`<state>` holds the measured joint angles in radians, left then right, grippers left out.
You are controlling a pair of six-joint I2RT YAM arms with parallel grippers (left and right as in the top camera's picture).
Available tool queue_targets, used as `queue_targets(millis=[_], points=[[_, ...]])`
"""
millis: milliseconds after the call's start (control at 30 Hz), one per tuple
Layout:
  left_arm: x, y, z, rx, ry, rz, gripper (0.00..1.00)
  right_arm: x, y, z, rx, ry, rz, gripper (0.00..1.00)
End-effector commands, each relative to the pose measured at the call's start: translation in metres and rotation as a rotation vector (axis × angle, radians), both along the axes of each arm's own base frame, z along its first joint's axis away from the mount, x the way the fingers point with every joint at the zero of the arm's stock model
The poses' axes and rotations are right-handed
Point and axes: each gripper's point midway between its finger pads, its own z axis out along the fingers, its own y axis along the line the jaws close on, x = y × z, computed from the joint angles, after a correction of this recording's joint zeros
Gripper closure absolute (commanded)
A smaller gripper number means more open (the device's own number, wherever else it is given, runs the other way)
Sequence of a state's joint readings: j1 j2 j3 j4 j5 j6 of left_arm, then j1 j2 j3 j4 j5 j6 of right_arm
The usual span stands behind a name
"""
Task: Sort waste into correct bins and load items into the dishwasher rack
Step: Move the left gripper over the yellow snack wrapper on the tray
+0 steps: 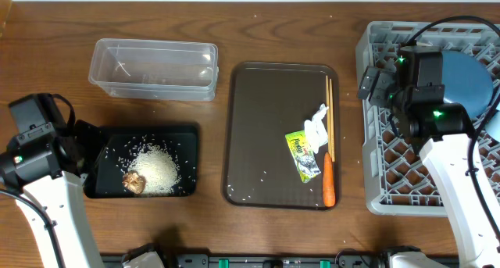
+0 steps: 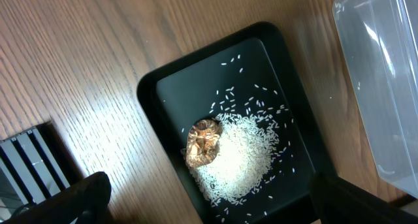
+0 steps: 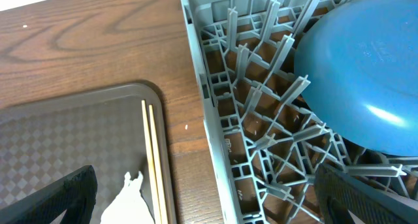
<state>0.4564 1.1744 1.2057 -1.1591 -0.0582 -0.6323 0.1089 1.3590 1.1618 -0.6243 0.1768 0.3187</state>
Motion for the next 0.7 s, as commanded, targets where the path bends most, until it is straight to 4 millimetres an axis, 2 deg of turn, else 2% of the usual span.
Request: queue_targets(millis=[0, 67, 133, 333, 467, 667], points=[[-0.001, 0.001, -0.001, -0.003, 0.001, 0.015, 0.02, 0.000, -0.003, 0.004, -0.010, -0.010, -0.015, 0.01], [0.007, -0.001, 0.001, -0.029, -0.046, 0.046, 0.02, 0.000, -0.003, 0.004, -0.010, -0.010, -0.015, 0.01], [0.011, -0.011, 0.000, -0.090, -0.071, 0.040, 0.02, 0.000, -0.003, 0.004, -0.010, -0.010, -0.015, 0.01], [0.015, -0.069, 0.000, -0.398, -0.115, -0.057, 0.02, 0.000, -0.003, 0.004, -0.010, -0.010, -0.015, 0.01], [0.025, -0.105, 0.010, -0.512, -0.175, -0.272, 0.02, 0.000, -0.003, 0.004, -0.010, -0.010, -0.015, 0.01], [0.027, -0.179, 0.023, -0.593, -0.194, -0.670, 0.02, 0.000, -0.003, 0.004, -0.010, -0.010, -0.015, 0.01]])
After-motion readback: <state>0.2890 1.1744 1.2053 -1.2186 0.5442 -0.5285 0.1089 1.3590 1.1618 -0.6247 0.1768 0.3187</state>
